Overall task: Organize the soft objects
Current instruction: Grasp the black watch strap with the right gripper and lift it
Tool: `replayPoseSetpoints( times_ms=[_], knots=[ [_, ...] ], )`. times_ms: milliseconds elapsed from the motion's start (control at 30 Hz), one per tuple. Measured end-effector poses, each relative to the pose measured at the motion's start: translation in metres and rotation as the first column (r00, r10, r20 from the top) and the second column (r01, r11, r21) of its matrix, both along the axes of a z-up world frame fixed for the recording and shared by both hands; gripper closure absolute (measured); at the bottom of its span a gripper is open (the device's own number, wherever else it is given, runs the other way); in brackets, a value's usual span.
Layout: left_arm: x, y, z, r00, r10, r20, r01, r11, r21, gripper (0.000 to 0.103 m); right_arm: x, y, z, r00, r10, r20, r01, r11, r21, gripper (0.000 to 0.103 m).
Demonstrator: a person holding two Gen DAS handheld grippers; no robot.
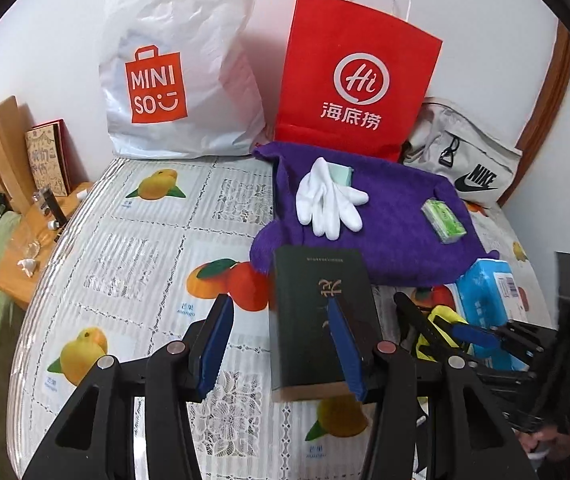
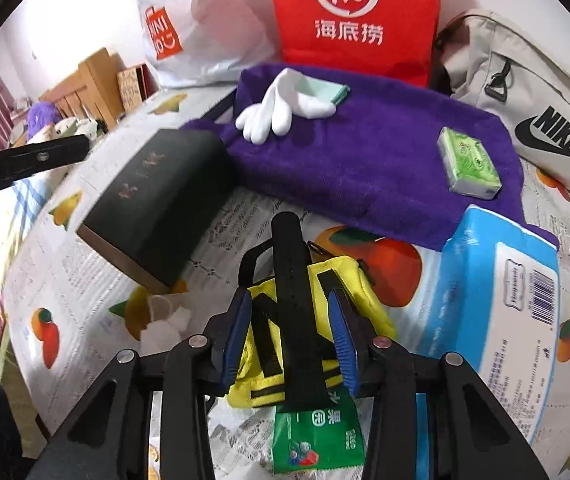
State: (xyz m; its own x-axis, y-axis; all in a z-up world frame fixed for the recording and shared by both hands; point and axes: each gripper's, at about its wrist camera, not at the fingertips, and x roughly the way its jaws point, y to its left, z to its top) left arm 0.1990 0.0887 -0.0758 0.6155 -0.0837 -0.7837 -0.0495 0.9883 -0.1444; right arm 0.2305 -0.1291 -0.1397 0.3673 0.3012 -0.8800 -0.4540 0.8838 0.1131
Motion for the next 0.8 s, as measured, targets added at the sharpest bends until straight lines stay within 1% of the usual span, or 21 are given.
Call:
replayPoseSetpoints(
  times_ms=[67,133,233,267,400,500,667,767,800],
  knots=[
    [-0.002,0.003,-0.003,1.0,-0.003,-0.001,0.003,1.0,-0.012,0.056,0.003,0.005,-0.006,1.0,-0.005,0.001,0.005,0.999,-0.041,0.063],
    [-0.004,0.006,-0.006,1.0,-0.004,-0.005,0.003,1.0,-0.025,0.056,0.008,0.008,-0.016,1.0,-0.011,-0.021,0.009,0.997,-0.079,0.065],
    [-0.006,0.011,-0.009,1.0,0.002,-0.01,-0.003,0.999,-0.038,0.056,0.009,0.013,-0.019,1.0,0.004,-0.011,-0.005,0.995,-0.1,0.073],
    [-0.007,0.013,-0.009,1.0,0.005,-0.009,-0.005,0.999,-0.044,0.056,0.009,0.014,-0.02,1.0,0.019,-0.017,-0.02,0.995,-0.093,0.082],
    [-0.012,0.018,-0.009,1.0,0.007,-0.004,-0.008,0.999,-0.051,0.056,0.006,0.013,-0.012,1.0,0.013,-0.006,-0.014,0.997,-0.08,0.083],
    [-0.015,0.022,-0.011,1.0,0.008,-0.01,-0.008,0.998,-0.063,0.056,0.007,0.014,-0.02,1.0,0.007,-0.024,-0.009,0.997,-0.078,0.082],
    [-0.024,0.02,-0.014,1.0,0.001,-0.022,-0.003,0.998,-0.058,0.056,0.016,0.013,-0.019,1.0,-0.001,-0.024,0.001,1.0,-0.03,0.083],
    [-0.03,0.02,-0.015,1.0,0.002,-0.03,-0.004,0.999,-0.054,0.056,0.011,0.011,-0.006,1.0,-0.015,0.02,0.016,1.0,-0.026,0.083],
    [-0.032,0.019,-0.016,0.999,0.003,-0.036,-0.005,0.999,-0.05,0.056,0.007,0.009,0.0,0.999,-0.022,0.034,0.023,1.0,-0.009,0.083]
  ],
)
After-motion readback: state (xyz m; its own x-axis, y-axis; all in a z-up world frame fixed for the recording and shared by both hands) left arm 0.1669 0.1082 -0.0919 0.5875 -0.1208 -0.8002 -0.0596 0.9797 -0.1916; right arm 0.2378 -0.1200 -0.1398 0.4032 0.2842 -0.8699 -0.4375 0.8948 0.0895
